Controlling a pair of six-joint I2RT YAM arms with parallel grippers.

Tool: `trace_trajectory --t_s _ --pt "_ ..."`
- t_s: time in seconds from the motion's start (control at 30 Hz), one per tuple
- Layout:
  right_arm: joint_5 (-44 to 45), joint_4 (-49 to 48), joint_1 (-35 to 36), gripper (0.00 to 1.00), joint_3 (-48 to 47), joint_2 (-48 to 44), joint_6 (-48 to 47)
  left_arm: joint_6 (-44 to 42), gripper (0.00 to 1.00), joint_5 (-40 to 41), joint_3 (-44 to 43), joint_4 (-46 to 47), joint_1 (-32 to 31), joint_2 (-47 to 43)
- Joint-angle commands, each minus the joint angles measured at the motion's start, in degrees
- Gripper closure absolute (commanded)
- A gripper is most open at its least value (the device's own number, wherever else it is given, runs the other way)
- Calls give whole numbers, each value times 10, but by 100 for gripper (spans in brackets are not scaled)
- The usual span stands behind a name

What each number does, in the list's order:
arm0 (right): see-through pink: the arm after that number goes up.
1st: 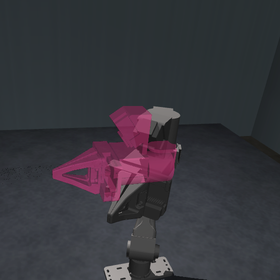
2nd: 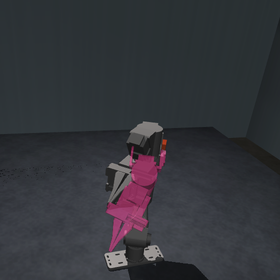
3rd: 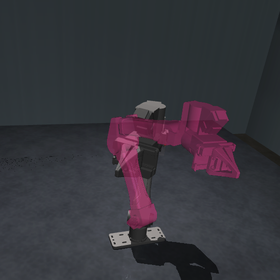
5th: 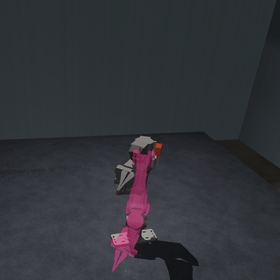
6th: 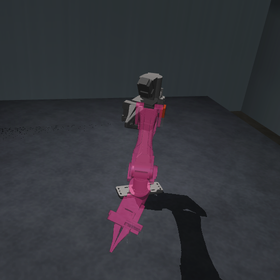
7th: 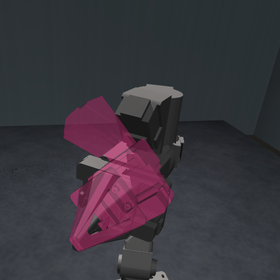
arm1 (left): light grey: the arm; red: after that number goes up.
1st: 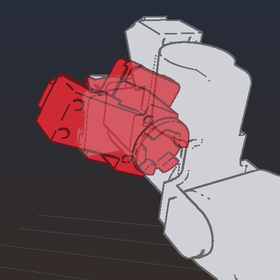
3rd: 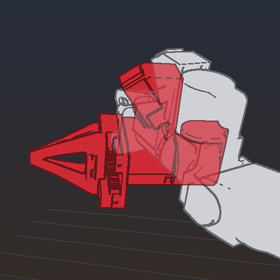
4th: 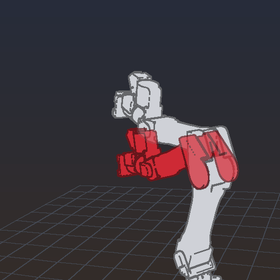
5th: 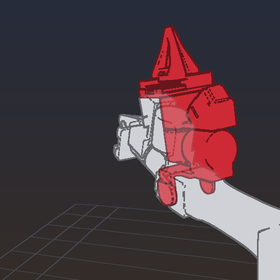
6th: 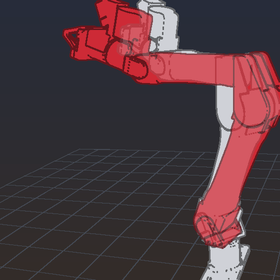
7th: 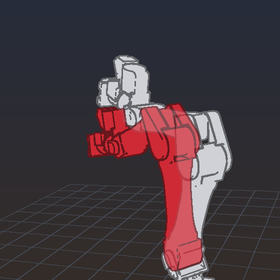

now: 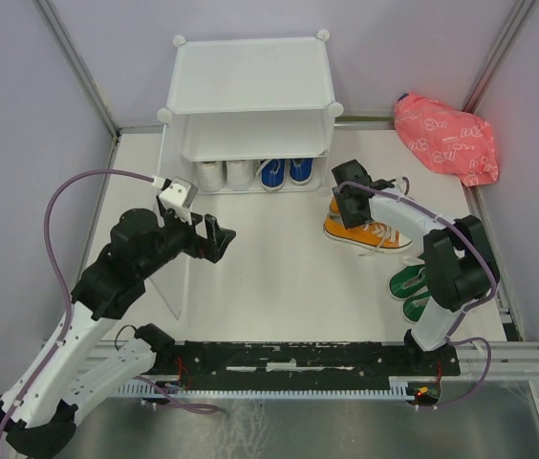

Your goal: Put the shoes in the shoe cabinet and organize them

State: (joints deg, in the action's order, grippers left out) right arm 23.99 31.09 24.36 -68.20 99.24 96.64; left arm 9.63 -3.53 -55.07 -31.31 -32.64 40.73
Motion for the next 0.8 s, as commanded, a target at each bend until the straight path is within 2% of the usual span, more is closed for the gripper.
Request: trace_trajectory --t_s 0.0,0.27,0.47,0.5,0.53,0.6,0.7,0.77 --pt "31 -23 0 27 -15 5 47 -40 1 -3 -23 3 1 5" --pt "-5 -46 -8 28 -7 51 74 -46 1 -2 -26 1 1 17" --pt "9 -77 -14 32 0 69 75 -49 1 2 -28 -4 1 19" --pt "6 -80 -15 37 -1 73 70 -50 1 3 -28 -5 1 19" --pt "2 -81 -17 52 1 79 62 -50 1 4 -27 -5 1 20" --pt "-4 -89 -20 58 8 85 55 -50 1 5 -27 -5 1 20" --pt "-19 -154 -24 74 44 87 12 -50 1 6 -26 -5 1 20" --pt "-28 -202 -24 95 69 79 -42 -50 1 8 -25 -5 1 19"
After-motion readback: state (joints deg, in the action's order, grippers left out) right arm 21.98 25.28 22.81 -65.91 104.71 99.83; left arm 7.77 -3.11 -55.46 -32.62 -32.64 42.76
